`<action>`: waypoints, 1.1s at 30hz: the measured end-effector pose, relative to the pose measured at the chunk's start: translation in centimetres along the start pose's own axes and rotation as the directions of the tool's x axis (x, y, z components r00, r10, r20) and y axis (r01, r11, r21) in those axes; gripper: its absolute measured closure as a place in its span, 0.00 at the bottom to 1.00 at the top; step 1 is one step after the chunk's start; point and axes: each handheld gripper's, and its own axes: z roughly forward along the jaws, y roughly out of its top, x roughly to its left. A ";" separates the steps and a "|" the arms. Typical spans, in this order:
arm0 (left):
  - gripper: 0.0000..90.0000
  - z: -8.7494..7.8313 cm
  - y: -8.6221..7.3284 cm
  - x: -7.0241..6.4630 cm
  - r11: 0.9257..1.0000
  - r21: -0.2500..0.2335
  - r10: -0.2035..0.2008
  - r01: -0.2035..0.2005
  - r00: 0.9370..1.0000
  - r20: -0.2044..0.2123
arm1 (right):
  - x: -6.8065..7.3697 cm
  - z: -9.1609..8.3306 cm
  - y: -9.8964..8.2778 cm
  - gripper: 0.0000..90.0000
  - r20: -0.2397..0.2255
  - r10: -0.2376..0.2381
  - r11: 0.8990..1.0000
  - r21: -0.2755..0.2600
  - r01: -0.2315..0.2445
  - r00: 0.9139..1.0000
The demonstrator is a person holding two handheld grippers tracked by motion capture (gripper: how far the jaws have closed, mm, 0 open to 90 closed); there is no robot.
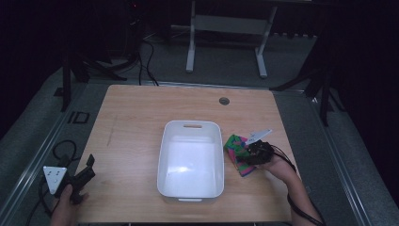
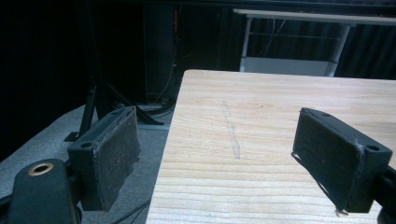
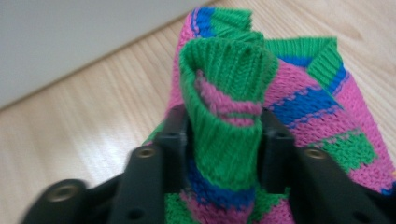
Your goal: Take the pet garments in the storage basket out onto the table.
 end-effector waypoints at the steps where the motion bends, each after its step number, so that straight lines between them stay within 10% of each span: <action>1: 0.17 0.0 0.0 0.0 1.000 0.000 0.000 0.000 1.000 0.000 | 0.1 -0.3 0.1 0.58 0.003 -0.008 1.000 0.000 0.008 1.000; 20: 0.17 0.0 0.0 0.0 1.000 0.000 0.002 -0.002 1.000 -0.002 | -1.2 -4.6 -1.8 0.27 0.104 0.111 0.981 -0.172 -0.092 0.988; 33: 0.17 -0.1 0.0 -0.1 1.000 -0.003 0.007 -0.007 1.000 0.001 | -1.4 -5.6 -5.0 0.15 0.123 0.199 0.938 -0.311 -0.153 0.972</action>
